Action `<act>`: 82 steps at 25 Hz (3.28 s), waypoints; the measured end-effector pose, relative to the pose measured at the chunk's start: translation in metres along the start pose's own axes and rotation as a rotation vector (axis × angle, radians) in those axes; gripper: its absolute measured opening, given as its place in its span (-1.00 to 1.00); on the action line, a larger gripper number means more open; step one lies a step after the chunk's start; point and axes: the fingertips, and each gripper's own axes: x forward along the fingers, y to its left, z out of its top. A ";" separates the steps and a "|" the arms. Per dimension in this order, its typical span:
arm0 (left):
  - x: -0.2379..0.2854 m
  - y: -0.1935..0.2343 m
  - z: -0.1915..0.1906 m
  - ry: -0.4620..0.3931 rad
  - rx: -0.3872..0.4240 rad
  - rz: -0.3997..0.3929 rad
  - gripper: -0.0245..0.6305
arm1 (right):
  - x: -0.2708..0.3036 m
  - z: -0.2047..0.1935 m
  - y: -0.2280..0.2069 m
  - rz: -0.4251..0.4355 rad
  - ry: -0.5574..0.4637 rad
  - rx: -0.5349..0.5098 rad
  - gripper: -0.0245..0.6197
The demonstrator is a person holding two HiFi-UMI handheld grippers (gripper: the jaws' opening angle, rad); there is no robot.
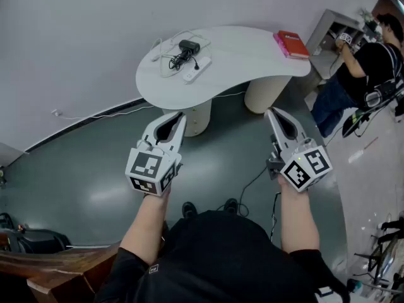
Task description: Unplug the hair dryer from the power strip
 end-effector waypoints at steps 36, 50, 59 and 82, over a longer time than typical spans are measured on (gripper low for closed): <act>0.048 -0.110 0.004 0.039 0.012 0.037 -0.83 | -0.091 0.000 -0.075 0.122 0.003 0.021 -0.81; 0.090 -0.070 -0.010 0.059 -0.004 0.046 -0.83 | -0.043 -0.020 -0.110 0.125 0.029 0.099 -0.81; 0.160 0.023 0.000 0.046 0.007 -0.002 -0.83 | 0.065 -0.012 -0.146 0.074 0.029 0.088 -0.81; 0.210 0.189 -0.025 0.035 -0.098 -0.023 -0.83 | 0.254 -0.033 -0.129 0.083 0.152 0.078 -0.81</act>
